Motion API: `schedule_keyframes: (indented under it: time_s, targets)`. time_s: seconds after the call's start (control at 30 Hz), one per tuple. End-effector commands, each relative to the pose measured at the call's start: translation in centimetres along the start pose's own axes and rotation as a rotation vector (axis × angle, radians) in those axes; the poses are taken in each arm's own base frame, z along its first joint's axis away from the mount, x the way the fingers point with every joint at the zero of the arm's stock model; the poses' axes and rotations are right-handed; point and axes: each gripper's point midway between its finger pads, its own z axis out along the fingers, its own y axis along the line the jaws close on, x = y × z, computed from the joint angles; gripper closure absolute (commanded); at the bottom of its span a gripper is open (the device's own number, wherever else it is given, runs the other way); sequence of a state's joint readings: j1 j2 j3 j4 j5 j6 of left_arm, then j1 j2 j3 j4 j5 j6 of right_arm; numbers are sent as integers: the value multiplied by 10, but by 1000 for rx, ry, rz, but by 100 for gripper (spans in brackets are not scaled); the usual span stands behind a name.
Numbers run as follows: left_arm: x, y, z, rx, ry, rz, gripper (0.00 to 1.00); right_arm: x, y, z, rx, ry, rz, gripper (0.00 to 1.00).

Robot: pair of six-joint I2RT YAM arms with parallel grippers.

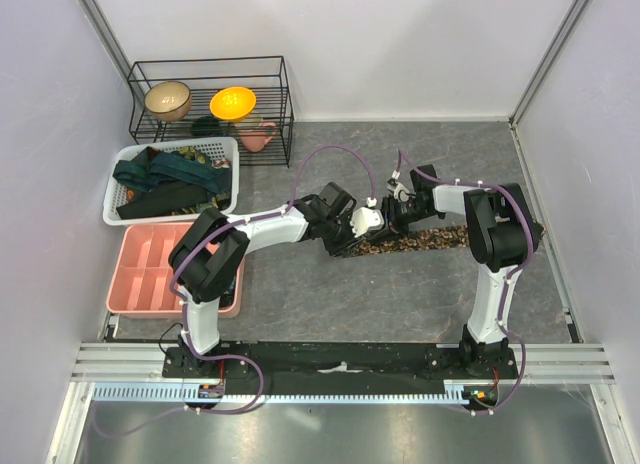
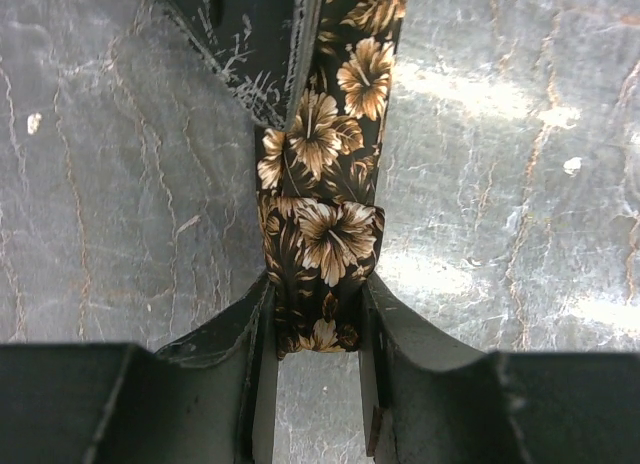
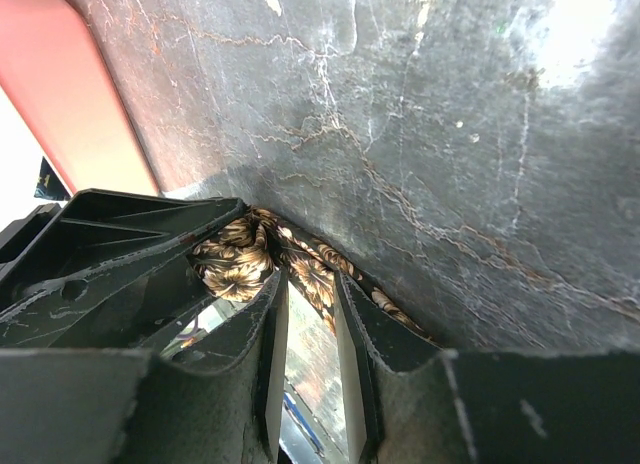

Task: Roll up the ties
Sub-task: Roll the tie at the center of the board.

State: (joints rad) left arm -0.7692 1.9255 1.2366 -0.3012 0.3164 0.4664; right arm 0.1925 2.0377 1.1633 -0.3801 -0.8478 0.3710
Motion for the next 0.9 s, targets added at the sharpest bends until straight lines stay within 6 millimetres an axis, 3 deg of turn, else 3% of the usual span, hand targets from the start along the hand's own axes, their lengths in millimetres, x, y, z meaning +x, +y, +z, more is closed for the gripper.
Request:
schedule_keyframes:
  time_s: [0.0,0.13,0.3,0.4,0.87]
  targets:
    - [17,5,-4,-35,84,-35,76,11,-51,9,201,14,29,67]
    - [31,0,-2,-4,141,-21,77,6,-33,5,139,6,-12,67]
    - [37,-4,2,25,159,-20,76,-5,31,-9,-79,-52,-86,66]
    - [33,-6,3,39,152,-20,76,2,51,-10,-130,-32,-111,66]
    - [30,-5,5,39,141,-36,76,19,52,23,-229,58,-49,65]
